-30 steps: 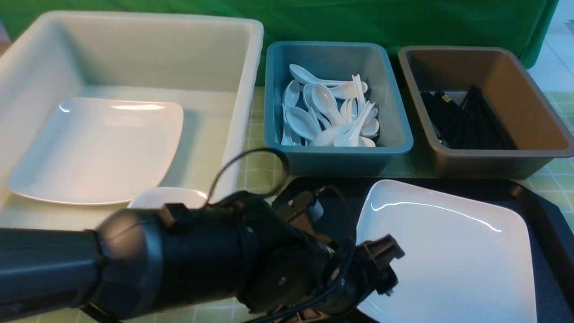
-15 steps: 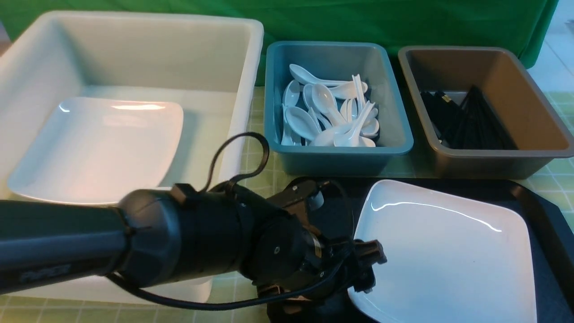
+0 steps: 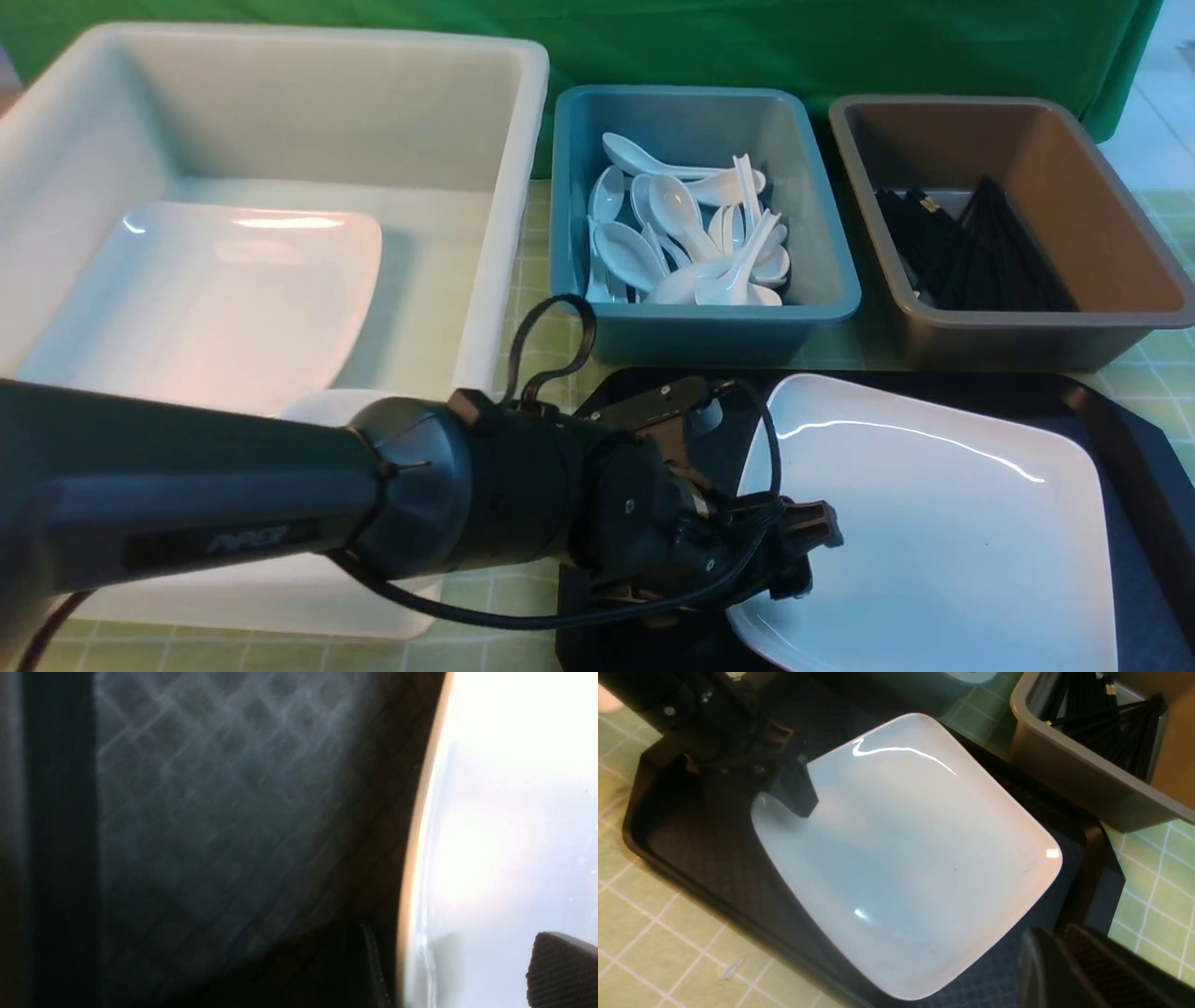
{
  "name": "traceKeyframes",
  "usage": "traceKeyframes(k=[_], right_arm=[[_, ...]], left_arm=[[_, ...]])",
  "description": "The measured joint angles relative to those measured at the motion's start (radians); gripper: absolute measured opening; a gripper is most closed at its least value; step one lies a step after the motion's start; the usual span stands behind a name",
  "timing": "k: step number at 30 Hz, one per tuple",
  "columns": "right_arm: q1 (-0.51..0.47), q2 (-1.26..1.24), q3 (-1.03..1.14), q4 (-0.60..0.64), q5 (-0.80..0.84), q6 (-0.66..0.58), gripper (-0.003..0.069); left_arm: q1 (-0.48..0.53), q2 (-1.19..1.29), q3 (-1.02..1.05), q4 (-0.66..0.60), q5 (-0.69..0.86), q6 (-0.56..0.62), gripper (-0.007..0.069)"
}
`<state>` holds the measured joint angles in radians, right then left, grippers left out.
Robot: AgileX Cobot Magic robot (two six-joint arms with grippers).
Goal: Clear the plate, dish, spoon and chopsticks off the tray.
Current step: Use the left arm to grab a plate from the dinner plate
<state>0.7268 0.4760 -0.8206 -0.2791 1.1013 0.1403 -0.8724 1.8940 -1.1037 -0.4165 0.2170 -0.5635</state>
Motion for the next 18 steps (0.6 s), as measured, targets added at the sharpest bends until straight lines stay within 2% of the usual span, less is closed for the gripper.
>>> traceKeyframes(k=[10, 16, 18], right_arm=[[0.000, 0.000, 0.000, 0.000, 0.000, 0.001, 0.0050], [0.000, 0.000, 0.000, 0.000, 0.000, 0.001, 0.0050], [0.000, 0.000, 0.000, 0.000, 0.000, 0.001, 0.0050]], left_arm=[[-0.005, 0.038, -0.032, -0.064, 0.026, 0.069, 0.0386], [-0.042, 0.040, -0.032, -0.099, 0.075, 0.121, 0.0260], [-0.049, 0.040, -0.032, -0.105, 0.095, 0.114, 0.0181]])
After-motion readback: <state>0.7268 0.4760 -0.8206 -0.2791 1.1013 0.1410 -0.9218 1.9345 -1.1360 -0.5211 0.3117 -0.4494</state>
